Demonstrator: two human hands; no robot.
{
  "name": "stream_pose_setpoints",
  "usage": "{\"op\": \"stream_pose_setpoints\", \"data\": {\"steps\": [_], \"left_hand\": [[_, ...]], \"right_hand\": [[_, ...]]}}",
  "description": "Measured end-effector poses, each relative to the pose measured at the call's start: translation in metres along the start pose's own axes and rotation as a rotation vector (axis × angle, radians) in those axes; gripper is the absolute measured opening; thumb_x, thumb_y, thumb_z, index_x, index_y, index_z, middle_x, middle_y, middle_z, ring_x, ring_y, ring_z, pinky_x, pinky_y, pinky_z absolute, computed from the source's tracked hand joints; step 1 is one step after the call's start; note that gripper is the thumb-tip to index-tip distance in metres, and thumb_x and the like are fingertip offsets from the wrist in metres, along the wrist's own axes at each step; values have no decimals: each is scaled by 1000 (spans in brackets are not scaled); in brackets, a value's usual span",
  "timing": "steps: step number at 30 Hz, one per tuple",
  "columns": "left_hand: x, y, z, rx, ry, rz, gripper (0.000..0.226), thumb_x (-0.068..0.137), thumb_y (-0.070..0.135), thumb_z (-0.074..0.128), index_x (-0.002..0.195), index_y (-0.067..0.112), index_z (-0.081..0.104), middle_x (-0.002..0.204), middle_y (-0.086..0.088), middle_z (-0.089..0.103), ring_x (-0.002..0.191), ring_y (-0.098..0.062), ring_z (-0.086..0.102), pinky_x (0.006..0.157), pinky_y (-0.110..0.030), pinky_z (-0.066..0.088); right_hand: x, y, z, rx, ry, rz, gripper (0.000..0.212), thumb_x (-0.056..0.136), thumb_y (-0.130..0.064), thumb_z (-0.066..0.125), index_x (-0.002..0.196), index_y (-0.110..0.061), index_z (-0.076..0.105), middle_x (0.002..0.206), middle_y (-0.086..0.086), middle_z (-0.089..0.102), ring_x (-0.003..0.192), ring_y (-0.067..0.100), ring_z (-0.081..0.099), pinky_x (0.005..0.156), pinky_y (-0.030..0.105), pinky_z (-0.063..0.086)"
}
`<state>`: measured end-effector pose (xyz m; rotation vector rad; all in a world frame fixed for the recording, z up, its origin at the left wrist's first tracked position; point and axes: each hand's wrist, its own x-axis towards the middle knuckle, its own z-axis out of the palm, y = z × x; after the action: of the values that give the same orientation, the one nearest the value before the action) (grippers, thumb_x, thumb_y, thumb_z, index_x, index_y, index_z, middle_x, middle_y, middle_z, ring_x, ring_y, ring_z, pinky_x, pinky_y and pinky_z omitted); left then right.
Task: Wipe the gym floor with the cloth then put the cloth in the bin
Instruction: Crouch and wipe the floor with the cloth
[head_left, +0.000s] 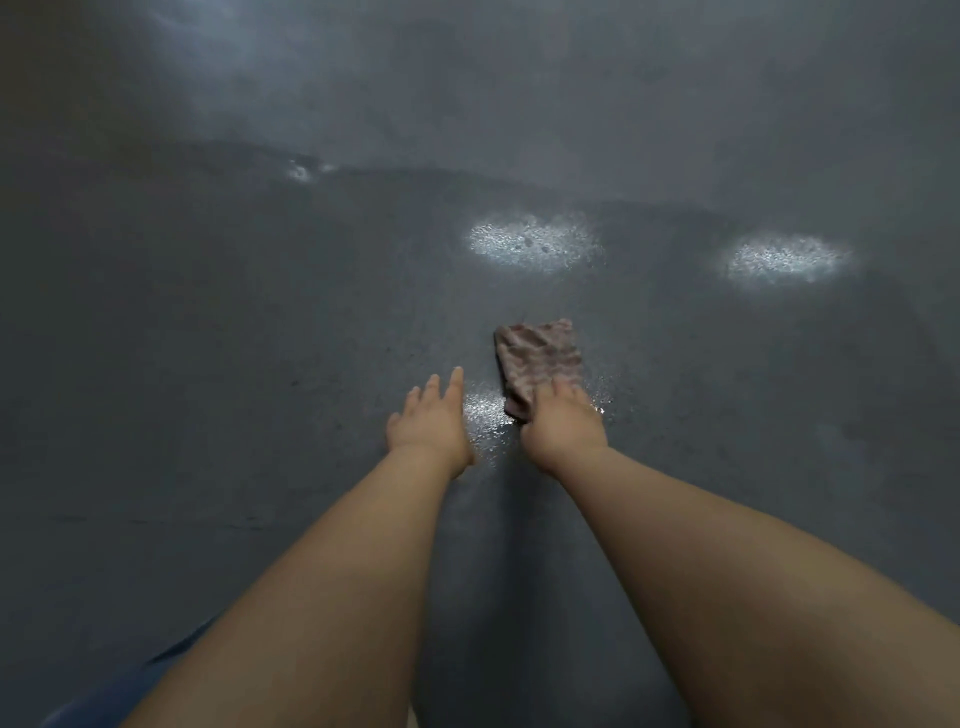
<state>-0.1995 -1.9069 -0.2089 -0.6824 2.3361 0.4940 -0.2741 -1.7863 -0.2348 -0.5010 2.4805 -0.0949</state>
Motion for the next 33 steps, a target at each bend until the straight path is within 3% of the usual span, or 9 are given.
{"op": "stream_pose_setpoints", "data": {"steps": [5, 10, 14, 17, 22, 27, 30, 33], "left_hand": [[40, 14, 13, 30, -32, 28, 100, 84, 36, 69, 152, 23, -3, 160, -3, -1, 146, -25, 3, 117, -41, 18], [58, 20, 31, 91, -37, 42, 97, 85, 38, 67, 152, 22, 0, 159, -7, -8, 146, -26, -2, 117, -39, 14], [64, 27, 39, 125, -16, 45, 99, 85, 37, 67, 152, 21, -4, 159, -7, -10, 147, -26, -2, 117, -38, 14], [68, 35, 43, 153, -16, 18, 95, 87, 34, 66, 152, 24, -3, 158, -9, -11, 146, -29, -2, 117, -42, 15], [71, 42, 43, 192, -92, -26, 90, 91, 29, 60, 151, 28, -8, 157, -11, -19, 145, -35, -6, 116, -49, 12], [73, 38, 43, 142, -62, -14, 85, 93, 19, 58, 151, 30, -3, 157, -10, -16, 146, -33, -4, 117, -46, 11], [74, 30, 42, 90, -24, 14, 79, 93, 12, 52, 152, 31, 4, 159, -7, -10, 146, -30, 0, 119, -43, 12], [72, 19, 40, 41, 52, 43, 74, 92, 6, 47, 152, 25, 9, 160, -4, -1, 146, -26, 8, 118, -39, 16]], "right_hand": [[53, 13, 4, -107, -23, -74, 73, 95, -43, 49, 151, -11, 15, 160, 5, 1, 147, 25, 4, 119, 38, 10], [79, 10, 20, -87, -23, -206, 64, 100, -33, 36, 152, -15, 3, 160, 2, -8, 147, 21, -5, 117, 37, 1], [83, 26, 32, -104, 14, -270, 69, 98, -53, 25, 152, -21, -4, 158, 0, -16, 145, 21, -15, 116, 37, -9], [86, 46, 35, -161, 36, -279, 70, 98, -53, 26, 151, -23, -8, 158, 1, -17, 145, 21, -18, 115, 36, -12], [94, 102, 22, -134, 100, -124, 63, 101, -45, 23, 151, -22, -7, 158, 3, -15, 145, 22, -15, 116, 36, -8], [88, 173, 13, -66, 177, 200, 62, 100, -47, 22, 152, -25, -1, 159, 5, -12, 146, 25, -12, 116, 46, -5], [88, 172, 18, 41, 207, 349, 61, 99, -48, 25, 152, -30, 0, 159, 5, -13, 145, 31, -13, 114, 55, -6], [89, 143, 25, 68, 221, 380, 61, 100, -46, 26, 152, -29, -1, 159, 7, -13, 144, 33, -14, 114, 55, -6]]}}
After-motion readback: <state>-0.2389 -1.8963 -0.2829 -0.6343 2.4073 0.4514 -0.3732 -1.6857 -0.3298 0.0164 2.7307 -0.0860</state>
